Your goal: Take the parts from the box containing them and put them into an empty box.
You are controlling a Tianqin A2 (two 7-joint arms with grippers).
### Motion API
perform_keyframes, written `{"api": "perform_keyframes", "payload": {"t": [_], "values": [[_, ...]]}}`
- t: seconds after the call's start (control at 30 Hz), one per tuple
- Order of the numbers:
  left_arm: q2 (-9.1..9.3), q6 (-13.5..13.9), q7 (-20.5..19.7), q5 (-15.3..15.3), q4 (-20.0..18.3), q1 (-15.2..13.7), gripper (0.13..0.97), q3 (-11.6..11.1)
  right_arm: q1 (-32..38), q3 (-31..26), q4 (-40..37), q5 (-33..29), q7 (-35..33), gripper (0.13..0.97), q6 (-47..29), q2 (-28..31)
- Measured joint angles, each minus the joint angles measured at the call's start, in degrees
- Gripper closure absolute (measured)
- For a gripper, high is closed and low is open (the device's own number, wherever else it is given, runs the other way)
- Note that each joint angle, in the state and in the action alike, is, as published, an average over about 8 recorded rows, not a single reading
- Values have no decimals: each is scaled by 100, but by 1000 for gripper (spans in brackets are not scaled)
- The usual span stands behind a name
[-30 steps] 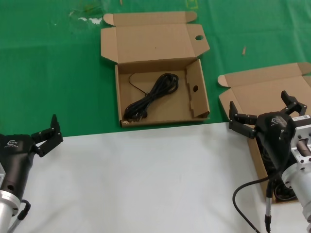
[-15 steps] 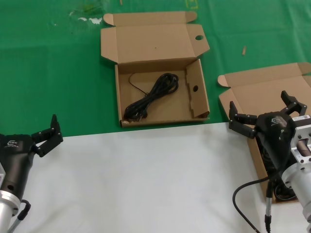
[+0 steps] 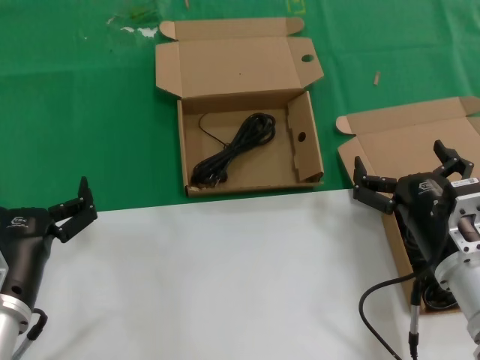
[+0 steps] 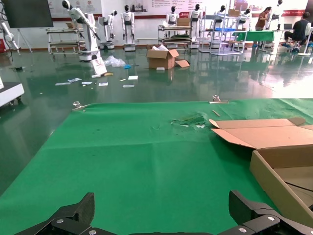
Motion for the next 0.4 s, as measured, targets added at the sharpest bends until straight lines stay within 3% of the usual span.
{"api": "perform_keyframes", "payload": {"t": [0.4], "values": [[0,0,0,0,0,0,132,0,0,0,0,0,0,129,0,0]]}}
